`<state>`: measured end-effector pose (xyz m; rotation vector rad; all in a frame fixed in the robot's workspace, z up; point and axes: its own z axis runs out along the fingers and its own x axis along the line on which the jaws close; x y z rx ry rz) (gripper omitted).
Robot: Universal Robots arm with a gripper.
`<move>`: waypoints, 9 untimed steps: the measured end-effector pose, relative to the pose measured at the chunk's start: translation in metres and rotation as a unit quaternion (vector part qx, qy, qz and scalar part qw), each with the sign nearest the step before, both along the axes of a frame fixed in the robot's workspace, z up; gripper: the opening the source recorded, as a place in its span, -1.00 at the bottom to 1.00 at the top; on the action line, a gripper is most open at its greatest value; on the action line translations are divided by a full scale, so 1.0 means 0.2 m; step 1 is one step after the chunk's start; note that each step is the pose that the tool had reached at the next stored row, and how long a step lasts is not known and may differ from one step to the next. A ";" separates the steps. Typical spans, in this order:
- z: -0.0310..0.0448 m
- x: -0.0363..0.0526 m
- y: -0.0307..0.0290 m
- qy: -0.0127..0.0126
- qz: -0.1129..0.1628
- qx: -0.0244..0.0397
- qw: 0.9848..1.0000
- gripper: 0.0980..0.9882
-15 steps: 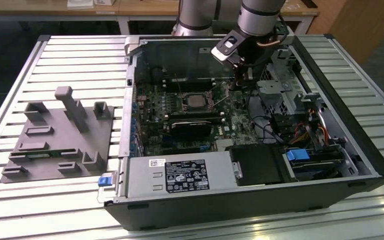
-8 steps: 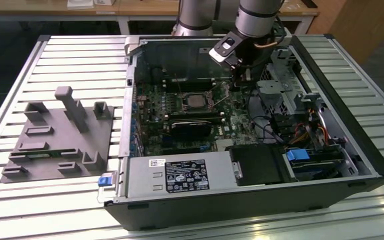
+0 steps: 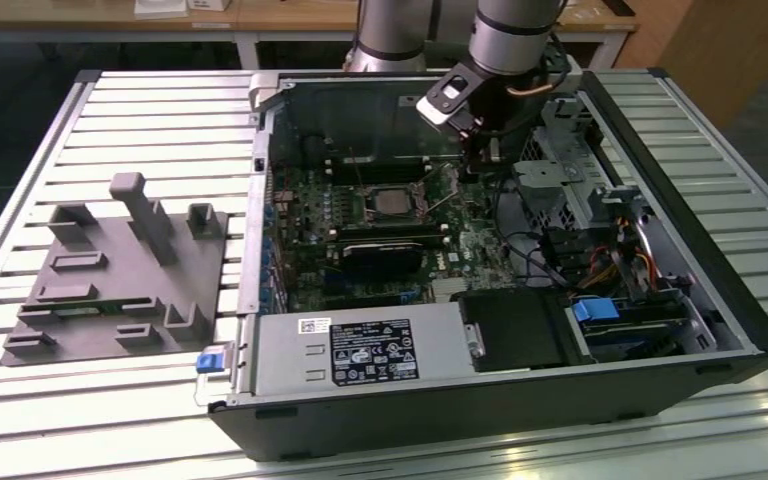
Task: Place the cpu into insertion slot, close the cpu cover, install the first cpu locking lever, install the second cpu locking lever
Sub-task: 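Close the cpu cover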
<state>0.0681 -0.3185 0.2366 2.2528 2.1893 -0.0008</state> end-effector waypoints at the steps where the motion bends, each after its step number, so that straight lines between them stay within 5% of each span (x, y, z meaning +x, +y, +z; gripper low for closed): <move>1: 0.000 -0.003 0.000 0.000 0.000 0.000 1.000 -0.99; 9: 0.000 -0.050 0.003 -0.001 0.000 0.000 1.000 -0.99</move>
